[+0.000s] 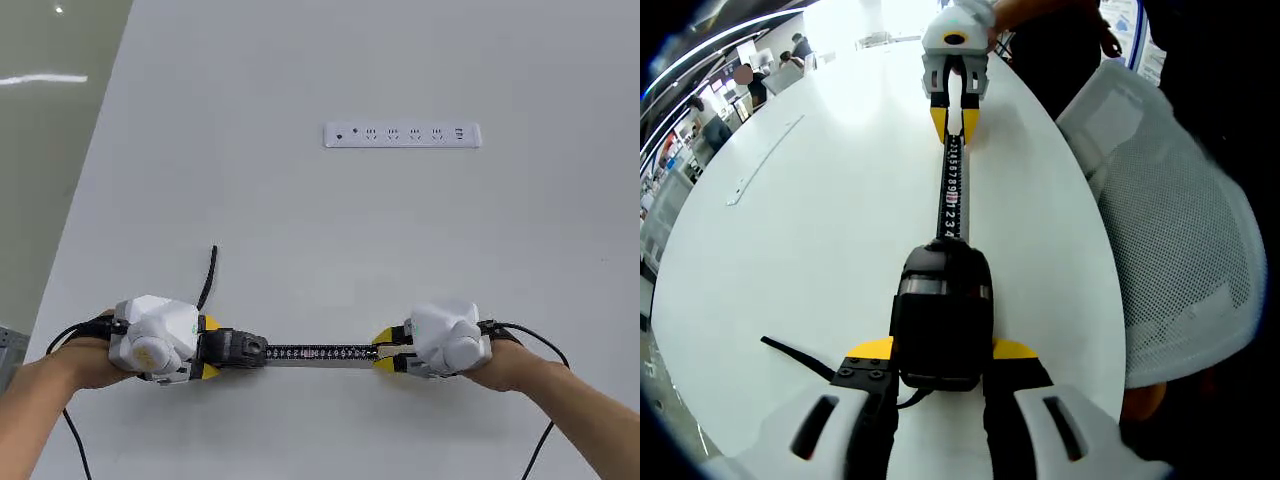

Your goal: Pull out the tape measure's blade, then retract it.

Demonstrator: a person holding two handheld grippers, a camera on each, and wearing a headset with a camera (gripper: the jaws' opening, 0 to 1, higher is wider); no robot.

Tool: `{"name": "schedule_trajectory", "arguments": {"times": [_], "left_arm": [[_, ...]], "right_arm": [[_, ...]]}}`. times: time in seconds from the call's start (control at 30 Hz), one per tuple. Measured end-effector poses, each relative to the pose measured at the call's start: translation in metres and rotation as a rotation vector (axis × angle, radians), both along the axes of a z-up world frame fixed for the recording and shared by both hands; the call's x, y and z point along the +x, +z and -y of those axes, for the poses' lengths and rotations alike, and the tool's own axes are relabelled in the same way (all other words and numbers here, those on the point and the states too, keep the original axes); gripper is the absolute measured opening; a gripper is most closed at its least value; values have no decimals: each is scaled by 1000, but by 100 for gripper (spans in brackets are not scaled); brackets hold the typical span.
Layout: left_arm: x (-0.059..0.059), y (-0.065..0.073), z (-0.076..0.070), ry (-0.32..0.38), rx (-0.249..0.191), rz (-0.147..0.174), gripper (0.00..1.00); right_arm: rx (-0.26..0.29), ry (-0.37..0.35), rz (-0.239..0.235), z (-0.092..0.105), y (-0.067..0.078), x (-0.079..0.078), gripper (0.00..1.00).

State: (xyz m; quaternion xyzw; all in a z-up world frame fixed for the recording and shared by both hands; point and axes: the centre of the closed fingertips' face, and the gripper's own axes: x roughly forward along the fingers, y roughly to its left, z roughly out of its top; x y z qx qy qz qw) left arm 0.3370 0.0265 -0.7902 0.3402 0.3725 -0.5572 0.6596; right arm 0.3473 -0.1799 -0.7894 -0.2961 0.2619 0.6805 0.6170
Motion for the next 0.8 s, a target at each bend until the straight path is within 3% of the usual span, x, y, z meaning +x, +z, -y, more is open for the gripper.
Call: {"name": "schedule_trajectory", "arguments": {"times": [0.8], "left_arm": [[-4, 9, 6, -2, 8, -2, 29]], "right_arm": [[-18, -1, -3, 25, -13, 3, 10]]}}
